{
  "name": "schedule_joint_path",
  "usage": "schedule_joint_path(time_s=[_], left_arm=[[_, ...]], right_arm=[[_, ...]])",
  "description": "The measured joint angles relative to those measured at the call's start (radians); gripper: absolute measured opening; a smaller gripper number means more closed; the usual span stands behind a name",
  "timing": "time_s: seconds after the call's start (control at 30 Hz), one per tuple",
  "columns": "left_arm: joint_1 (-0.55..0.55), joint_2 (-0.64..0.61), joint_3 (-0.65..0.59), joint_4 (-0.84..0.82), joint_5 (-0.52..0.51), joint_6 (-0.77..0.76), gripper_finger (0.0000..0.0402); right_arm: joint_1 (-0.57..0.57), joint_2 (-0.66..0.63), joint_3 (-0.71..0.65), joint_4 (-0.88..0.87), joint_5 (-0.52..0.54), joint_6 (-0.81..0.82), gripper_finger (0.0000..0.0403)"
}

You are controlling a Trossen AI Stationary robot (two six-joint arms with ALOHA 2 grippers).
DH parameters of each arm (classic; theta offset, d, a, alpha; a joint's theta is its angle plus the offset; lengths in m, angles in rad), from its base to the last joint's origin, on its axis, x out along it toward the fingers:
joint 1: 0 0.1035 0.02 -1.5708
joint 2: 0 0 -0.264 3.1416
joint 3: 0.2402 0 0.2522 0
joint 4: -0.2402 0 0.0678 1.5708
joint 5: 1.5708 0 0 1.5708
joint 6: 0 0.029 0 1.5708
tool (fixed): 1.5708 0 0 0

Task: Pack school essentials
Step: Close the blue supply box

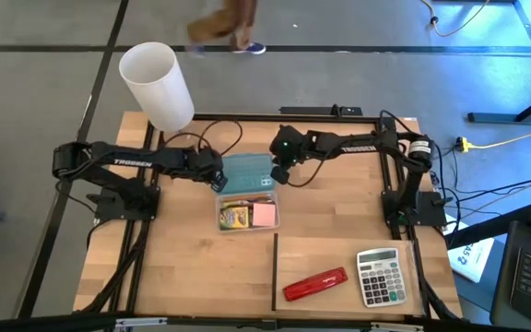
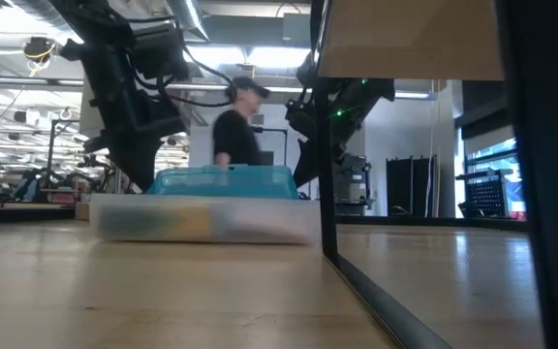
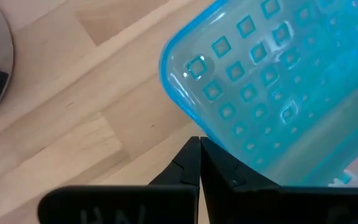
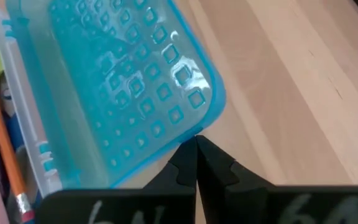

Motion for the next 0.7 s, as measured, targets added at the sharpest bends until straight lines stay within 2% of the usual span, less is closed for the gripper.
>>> schedule_joint_path(time_s=[0.7], left_arm=[[-0.1, 0.0, 0.002, -0.001, -0.009, 0.253, 0.0]], right_arm=[[0.012, -0.022, 0.0, -0.038, 0.002, -0.029, 0.0003]])
